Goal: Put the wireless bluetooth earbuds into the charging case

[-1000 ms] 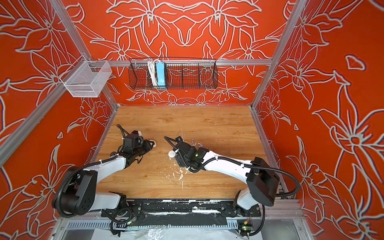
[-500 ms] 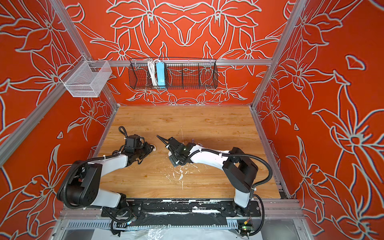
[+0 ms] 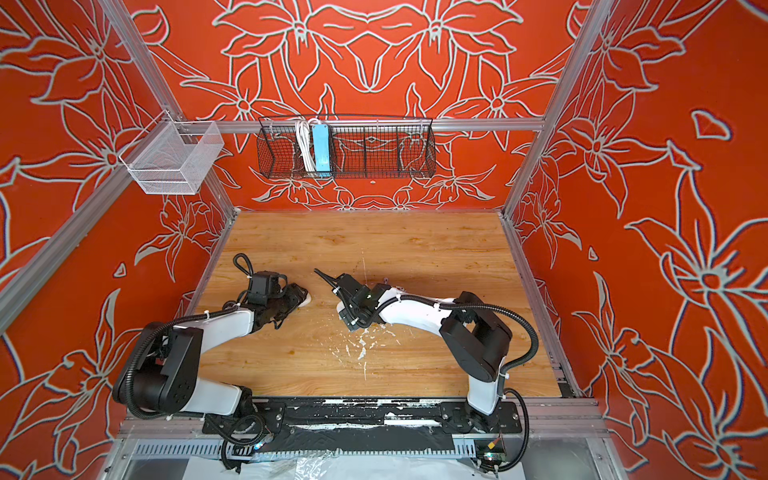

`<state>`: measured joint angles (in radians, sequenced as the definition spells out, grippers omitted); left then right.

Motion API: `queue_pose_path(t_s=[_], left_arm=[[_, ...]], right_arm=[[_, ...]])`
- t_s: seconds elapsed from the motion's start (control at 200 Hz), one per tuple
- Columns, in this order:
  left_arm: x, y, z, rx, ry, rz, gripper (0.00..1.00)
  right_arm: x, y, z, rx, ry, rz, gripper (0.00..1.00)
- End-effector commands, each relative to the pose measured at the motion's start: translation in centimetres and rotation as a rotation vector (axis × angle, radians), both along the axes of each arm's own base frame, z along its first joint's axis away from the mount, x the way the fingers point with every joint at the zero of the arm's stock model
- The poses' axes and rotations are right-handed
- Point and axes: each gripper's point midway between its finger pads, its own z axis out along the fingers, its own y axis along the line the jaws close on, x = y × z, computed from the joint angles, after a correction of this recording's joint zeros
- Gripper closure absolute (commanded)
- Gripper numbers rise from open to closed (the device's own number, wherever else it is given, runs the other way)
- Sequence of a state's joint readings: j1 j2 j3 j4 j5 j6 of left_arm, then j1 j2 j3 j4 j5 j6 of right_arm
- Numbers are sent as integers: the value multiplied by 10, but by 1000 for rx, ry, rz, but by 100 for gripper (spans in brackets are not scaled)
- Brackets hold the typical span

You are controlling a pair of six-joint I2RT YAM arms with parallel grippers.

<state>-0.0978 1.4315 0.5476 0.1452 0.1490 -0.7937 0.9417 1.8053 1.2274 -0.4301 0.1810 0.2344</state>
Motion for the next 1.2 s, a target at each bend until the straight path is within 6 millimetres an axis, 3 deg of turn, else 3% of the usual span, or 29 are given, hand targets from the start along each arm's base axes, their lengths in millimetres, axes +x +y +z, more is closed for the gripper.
queue_pose_path(t_s=[0.0, 0.105, 0.405, 0.495, 0.576, 0.616, 0.661, 0.901, 1.196], left_arm=[[7, 6, 21, 20, -54, 15, 25], [3, 15, 36, 60, -49, 50, 17], [-11, 23, 82, 88, -231, 62, 16], [-16, 26, 94, 95, -284, 71, 16], [-22, 30, 105, 101, -333, 94, 14], [-24, 32, 106, 102, -344, 108, 12], [-26, 33, 108, 97, -360, 118, 11], [-27, 33, 111, 98, -379, 116, 11], [-26, 32, 111, 94, -379, 110, 11]], right_arm=[[2, 9, 18, 40, -33, 72, 20], [5, 8, 24, 31, -58, 80, 19], [15, 24, 16, 16, -36, 78, 19], [24, 26, 13, -17, -37, 42, 33], [35, 23, 13, -45, -60, -10, 58], [41, 21, 14, -57, -68, -37, 67], [46, 17, 13, -70, -69, -64, 69], [66, 12, -8, -54, 2, -127, 72], [63, 21, -26, -61, 65, -91, 74]])
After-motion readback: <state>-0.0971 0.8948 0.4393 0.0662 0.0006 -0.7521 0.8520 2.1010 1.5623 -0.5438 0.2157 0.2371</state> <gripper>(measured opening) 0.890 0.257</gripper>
